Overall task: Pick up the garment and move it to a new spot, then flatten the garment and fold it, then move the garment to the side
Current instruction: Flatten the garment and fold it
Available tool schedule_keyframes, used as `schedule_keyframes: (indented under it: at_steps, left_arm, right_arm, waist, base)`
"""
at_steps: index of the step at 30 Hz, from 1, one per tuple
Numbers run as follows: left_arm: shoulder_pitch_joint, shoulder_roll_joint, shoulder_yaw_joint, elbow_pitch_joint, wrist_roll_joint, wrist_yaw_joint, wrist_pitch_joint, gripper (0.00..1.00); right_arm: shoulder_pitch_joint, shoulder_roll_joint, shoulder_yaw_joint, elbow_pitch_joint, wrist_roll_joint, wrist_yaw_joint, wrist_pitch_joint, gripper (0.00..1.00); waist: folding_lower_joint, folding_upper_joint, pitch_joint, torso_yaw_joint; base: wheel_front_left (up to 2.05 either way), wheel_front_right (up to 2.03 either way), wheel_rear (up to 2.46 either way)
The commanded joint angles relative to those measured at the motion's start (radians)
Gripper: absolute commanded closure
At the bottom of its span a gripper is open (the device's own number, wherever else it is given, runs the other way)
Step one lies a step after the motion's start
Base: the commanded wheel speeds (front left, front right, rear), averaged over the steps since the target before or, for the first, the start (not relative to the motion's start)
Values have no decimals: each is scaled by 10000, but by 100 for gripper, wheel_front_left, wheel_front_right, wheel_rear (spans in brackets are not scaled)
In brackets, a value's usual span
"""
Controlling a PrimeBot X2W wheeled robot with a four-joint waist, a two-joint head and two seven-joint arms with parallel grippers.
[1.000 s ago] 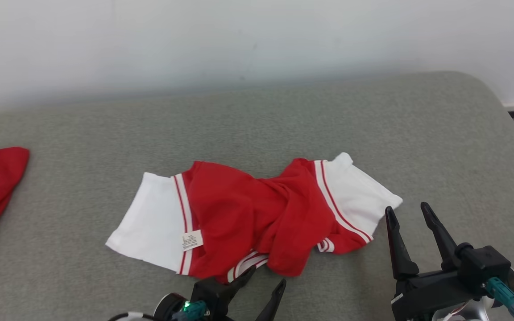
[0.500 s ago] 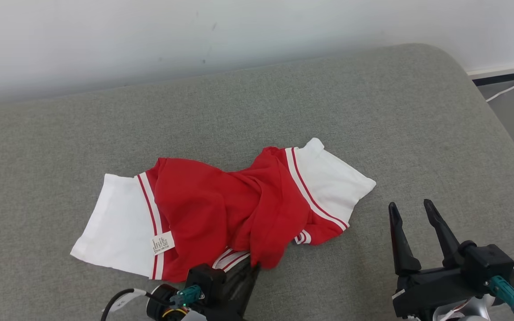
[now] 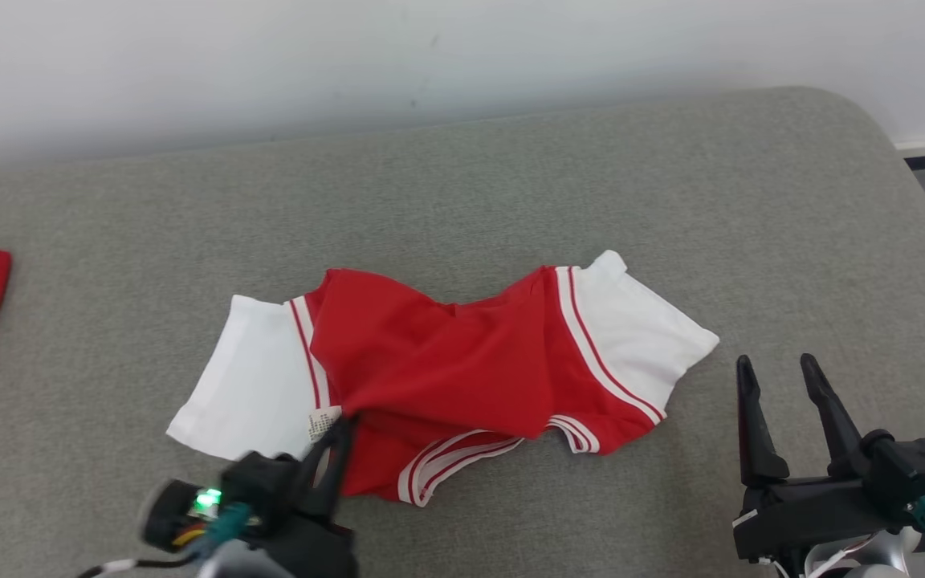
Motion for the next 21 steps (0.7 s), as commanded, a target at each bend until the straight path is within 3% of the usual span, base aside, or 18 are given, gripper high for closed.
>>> schedule_keyframes:
  at_steps: [1,6,12,16,21]
  left_arm:
    - [148,203,142,-175,133,85,63,100]
    - [311,1518,1102,-1917,518,718,592,100]
    - [184,2703,2228,-3233,932,1265,1059,100]
    - [549,3089,2518,-3702,914,1421,1422,100]
    - [1536,2738,2512,-3597,619,1734,1012,100]
  right_arm:
    - [-12,-15,-32,-7,-86,-6,-17,0]
    - [-44,-13,-201,-17,-114,-6,-14,0]
    - [-70,-7,-290,42,-101,-6,-25,0]
    - [-85,-46,-265,113,-22,-6,-21,0]
    - [-82,-30,-341,224,117,-6,-48,0]
  waist:
    - [-1,-1,-48,205]
    - [-1,-1,-113,561]
    - [-1,-1,-173,775]
    - [-1,-1,-179,798]
    - [-1,-1,-115,755]
  base:
    - [0,0,0]
    - [0,0,0]
    - [0,0,0]
    - [0,0,0]
    - [0,0,0]
